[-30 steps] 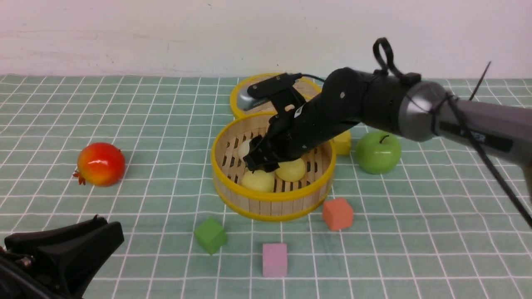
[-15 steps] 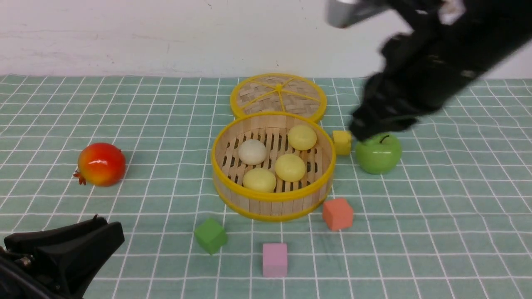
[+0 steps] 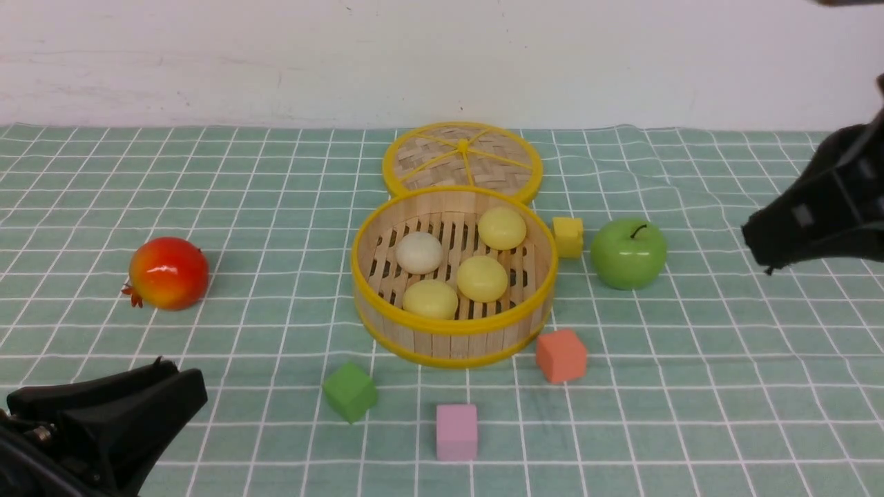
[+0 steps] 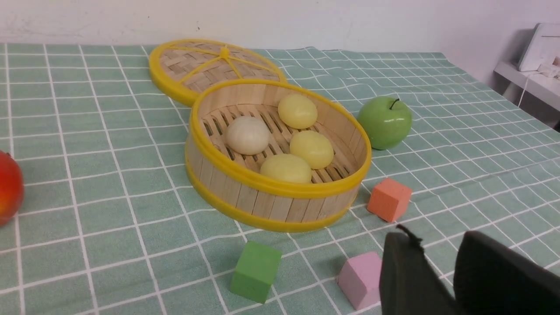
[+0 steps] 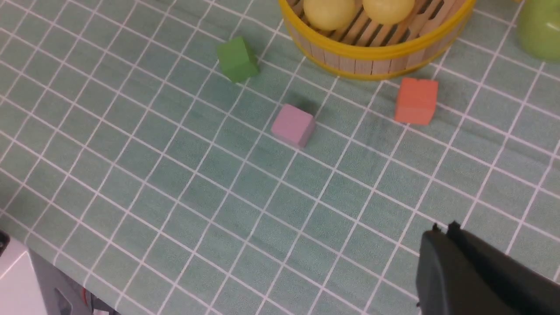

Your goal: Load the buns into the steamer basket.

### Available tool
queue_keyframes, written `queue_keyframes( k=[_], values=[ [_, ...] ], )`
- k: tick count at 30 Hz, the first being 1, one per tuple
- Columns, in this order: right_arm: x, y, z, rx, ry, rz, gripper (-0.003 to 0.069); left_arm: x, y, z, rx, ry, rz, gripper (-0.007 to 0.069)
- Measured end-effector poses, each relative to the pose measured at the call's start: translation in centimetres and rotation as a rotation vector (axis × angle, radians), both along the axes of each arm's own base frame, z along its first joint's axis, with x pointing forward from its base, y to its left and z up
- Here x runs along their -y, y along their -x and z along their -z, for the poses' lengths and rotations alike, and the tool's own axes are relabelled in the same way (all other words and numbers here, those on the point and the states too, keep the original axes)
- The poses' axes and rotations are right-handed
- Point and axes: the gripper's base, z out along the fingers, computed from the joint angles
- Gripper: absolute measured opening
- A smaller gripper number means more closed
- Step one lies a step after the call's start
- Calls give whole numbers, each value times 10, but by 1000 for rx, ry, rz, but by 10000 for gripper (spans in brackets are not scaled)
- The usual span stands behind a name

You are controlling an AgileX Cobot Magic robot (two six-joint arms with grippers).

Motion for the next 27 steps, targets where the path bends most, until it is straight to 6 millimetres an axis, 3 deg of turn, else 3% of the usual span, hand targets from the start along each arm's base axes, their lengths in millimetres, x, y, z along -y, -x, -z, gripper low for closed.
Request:
queue_keyframes(
  k=[4, 8, 12, 13, 14, 15, 21, 23, 27],
  values=[
    [5, 0, 1, 20, 30, 21, -20, 0, 0, 0, 0, 0, 0, 181],
    [37, 14, 11, 86, 84, 114, -20, 0, 0, 0, 0, 0, 0, 183],
    [78, 50, 54, 245, 76, 248, -20, 0, 0, 0, 0, 0, 0, 185],
    [89, 61, 83, 302, 75, 313, -20, 0, 0, 0, 0, 0, 0, 185],
    [91, 64, 88, 297, 81, 320, -20, 0, 0, 0, 0, 0, 0, 185],
    [102, 83, 121, 416, 75, 392, -20, 0, 0, 0, 0, 0, 0, 186],
    [114, 111, 233, 649, 44, 529, -20, 0, 0, 0, 0, 0, 0, 186],
    [115, 115, 254, 680, 39, 537, -20, 0, 0, 0, 0, 0, 0, 186],
    [115, 119, 268, 653, 54, 537, -20, 0, 0, 0, -1, -1, 0, 186]
  ],
)
